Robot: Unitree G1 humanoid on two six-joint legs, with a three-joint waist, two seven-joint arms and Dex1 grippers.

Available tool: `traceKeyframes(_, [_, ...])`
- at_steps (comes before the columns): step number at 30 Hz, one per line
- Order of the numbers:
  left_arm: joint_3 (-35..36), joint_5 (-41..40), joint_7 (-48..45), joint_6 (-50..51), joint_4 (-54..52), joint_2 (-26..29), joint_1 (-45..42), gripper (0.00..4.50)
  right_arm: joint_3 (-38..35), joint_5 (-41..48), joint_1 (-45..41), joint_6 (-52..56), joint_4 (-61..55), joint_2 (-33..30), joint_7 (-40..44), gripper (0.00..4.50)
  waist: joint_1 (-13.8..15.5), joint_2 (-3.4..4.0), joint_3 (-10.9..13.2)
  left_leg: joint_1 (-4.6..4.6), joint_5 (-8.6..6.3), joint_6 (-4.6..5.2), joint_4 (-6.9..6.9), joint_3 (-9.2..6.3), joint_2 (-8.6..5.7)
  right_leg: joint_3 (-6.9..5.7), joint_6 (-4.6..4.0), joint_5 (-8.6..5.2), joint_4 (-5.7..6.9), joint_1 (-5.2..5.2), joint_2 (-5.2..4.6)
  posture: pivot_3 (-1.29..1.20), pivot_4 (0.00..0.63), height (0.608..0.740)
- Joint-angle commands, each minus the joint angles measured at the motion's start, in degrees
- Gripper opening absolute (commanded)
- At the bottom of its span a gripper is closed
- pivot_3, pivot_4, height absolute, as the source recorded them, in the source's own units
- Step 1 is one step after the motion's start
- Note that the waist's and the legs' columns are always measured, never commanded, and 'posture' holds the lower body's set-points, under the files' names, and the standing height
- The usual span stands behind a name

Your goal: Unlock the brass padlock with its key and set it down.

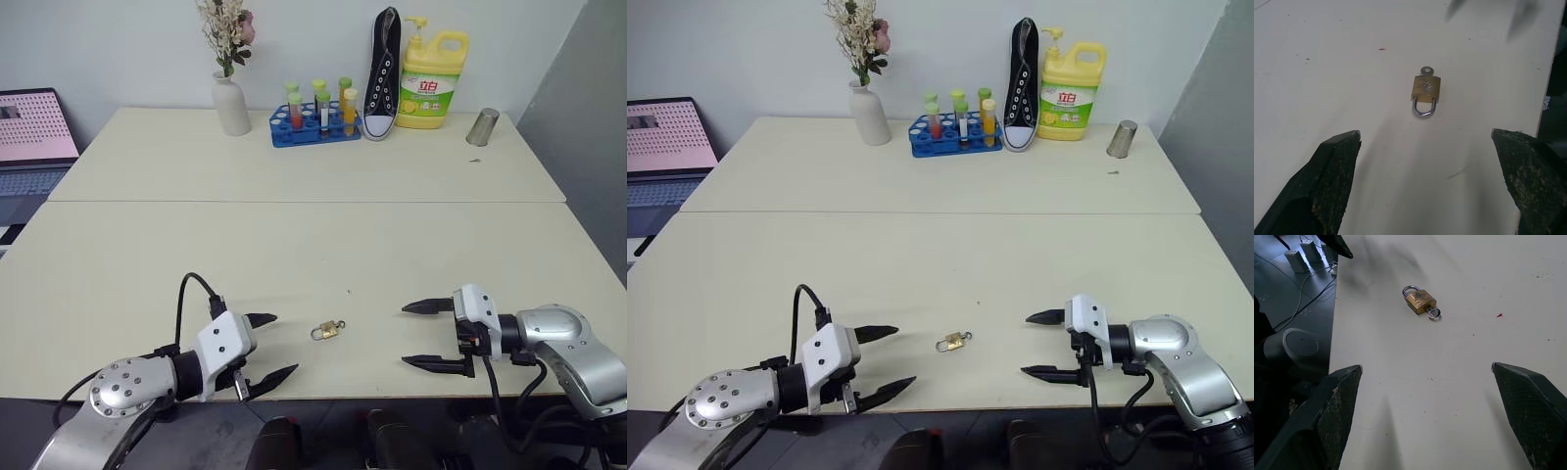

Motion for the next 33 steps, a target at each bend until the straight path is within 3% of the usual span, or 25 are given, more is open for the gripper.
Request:
traceKeyframes(1, [-0.18, -0.07, 0.04, -1.23, 0.31, -0.36, -1.07, 4.5, -0.23, 0.68, -0.08, 1.06, -3.55, -0.07, -0.75, 4.44, 0.0, 0.0, 0.0, 0.0, 0.0, 0.0, 0.0, -0.01, 0.0, -0.01, 0.0, 0.0, 0.0, 0.0, 0.0, 0.0, 0.15, 0.74])
traceKeyframes(10, [-6.37, 5.57, 2.1, -3.58, 5.04, -3.12, -4.77, 4.5, -0.02, 0.46, -1.6, 7.62, -7.31, -0.5, -3.99, 4.44, 0.01, -0.01, -0.01, -0.01, 0.0, 0.0, 0.0, -0.02, -0.01, -0.01, 0.0, 0.0, 0.0, 0.01, 0.0, 0.0, 0.15, 0.74])
traceKeyframes(20, [-16.83, 9.8, 2.41, -2.73, 15.29, -10.0, -17.71, 4.5, -0.54, 0.44, -1.3, 12.52, -11.1, -1.06, -7.26, 4.44, 0.16, -0.05, -0.03, -0.04, 0.0, 0.0, 0.05, -0.02, -0.07, 0.0, 0.04, 0.02, 0.01, 0.02, 0.02, 0.0, 0.15, 0.74])
traceKeyframes(30, [-22.12, 13.0, 1.62, -0.11, 18.5, -10.8, -21.15, 4.5, -0.95, 1.53, -1.17, 16.58, -15.15, -1.06, -9.28, 4.44, 0.08, -0.05, -0.05, -0.04, 0.0, 0.0, 0.05, -0.06, -0.07, -0.02, 0.04, 0.02, 0.03, 0.03, 0.03, 0.0, 0.15, 0.74])
traceKeyframes(33, [-22.66, 13.2, 1.38, 1.24, 18.33, -10.47, -21.3, 3.88, -1.05, 1.88, -1.21, 17.35, -15.82, -1.01, -9.64, 4.5, 0.12, -0.06, -0.05, -0.04, 0.0, 0.0, 0.05, -0.05, -0.11, -0.01, 0.05, 0.02, 0.02, 0.04, 0.02, 0.0, 0.15, 0.74])
